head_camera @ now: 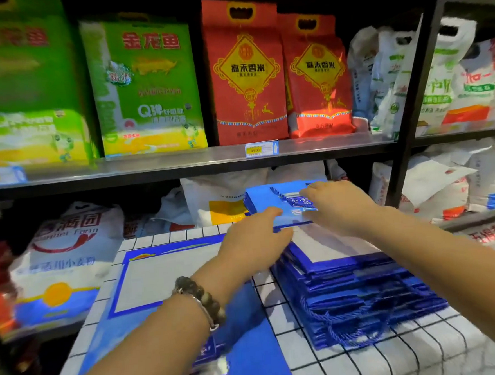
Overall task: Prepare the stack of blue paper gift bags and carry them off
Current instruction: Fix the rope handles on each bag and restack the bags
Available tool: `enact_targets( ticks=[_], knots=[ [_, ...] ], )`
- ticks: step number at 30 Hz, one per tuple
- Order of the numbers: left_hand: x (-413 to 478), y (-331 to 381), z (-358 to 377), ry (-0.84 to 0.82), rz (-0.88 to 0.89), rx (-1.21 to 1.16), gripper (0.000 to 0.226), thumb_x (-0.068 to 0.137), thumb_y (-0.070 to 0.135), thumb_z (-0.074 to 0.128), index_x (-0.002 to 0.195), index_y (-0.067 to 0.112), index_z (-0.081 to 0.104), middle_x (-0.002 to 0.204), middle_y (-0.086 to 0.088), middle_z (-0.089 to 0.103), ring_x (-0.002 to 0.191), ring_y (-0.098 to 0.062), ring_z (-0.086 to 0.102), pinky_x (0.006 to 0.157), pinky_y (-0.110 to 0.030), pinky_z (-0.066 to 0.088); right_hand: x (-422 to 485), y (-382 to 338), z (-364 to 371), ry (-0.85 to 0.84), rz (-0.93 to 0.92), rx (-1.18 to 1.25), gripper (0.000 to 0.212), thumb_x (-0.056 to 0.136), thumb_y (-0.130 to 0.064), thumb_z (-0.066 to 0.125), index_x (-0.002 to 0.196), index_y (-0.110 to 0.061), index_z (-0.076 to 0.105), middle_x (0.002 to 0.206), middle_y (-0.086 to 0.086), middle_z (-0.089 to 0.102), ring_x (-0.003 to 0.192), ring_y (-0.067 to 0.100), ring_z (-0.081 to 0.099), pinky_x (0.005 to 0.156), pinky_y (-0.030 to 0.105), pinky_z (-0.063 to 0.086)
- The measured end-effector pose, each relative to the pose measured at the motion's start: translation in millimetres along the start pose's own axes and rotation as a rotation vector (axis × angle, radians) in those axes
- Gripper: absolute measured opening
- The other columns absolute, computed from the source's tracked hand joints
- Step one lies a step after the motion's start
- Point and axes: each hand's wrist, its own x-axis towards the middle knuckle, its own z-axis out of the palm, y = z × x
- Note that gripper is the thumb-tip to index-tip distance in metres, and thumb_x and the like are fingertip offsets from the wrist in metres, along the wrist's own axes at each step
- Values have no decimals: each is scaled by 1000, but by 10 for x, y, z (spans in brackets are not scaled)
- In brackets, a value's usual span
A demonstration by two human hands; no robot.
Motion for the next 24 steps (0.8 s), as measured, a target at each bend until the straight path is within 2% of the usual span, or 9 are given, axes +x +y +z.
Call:
enact_targets(
  ticks=[3,5,7,10,12,14,18,21,24],
  knots=[
    [-457,-265,-318,60,6,12,30,90,41,47,119,36,55,119,12,62,108,-13,56,90,-32,46,-307,-534,-362,83,-172,430,42,92,-32,51,133,-23,46,149,-4,33,135,13,32,105,26,26],
    [-774,-465,-458,10,-22,46,21,91,39,45,108,37,57,108,15,64,101,-10,58,87,-33,47,-615,-894,-553,56,-346,629,40,89,-37,56,127,-30,51,140,-11,45,127,5,39,102,19,28],
    [-1058,-693,-519,-86,-74,148,16,92,38,42,101,37,56,106,13,64,101,-13,58,85,-33,47,-867,-1215,-580,-148,-525,702,41,84,-46,59,124,-41,49,131,-22,49,115,-1,45,99,22,38],
    [-1431,-1007,-548,-212,-135,252,28,94,43,40,119,40,53,124,16,58,114,-7,52,93,-27,42,-1009,-1649,-330,-444,-662,712,56,82,-55,57,132,-40,38,138,-27,33,122,3,39,101,34,41],
    [-1625,-1136,-528,-256,-112,176,28,96,39,42,122,40,52,129,20,53,117,0,47,95,-17,37,-1014,-1870,-81,-470,-667,668,57,86,-55,51,137,-33,35,144,-14,29,129,12,33,107,42,35],
    [-1769,-1182,-495,-269,-114,91,30,95,39,43,124,40,50,131,23,48,118,7,42,94,-9,30,-997,-1989,125,-470,-650,608,54,94,-47,40,144,-30,26,154,-5,16,140,13,16,116,42,17],
    [-1906,-1151,-382,-156,-162,116,30,94,45,41,123,41,47,127,24,49,116,3,45,93,-16,37,-885,-2045,252,-521,-605,637,49,101,-30,27,148,-28,13,157,-6,-3,143,6,-7,116,32,-4],
    [-1943,-943,-313,-43,-249,139,24,90,53,39,99,37,54,109,19,54,102,0,48,87,-22,41,-779,-2055,282,-572,-491,807,46,101,-24,29,147,-23,20,157,-6,5,143,5,0,111,20,-3],
    [-1974,-648,-141,15,-203,190,46,72,75,35,74,31,48,90,14,48,91,-4,47,77,-23,37,-756,-1994,245,-636,-227,1250,39,99,-22,37,138,-25,40,147,-12,35,132,0,29,108,15,16]
  ],
)
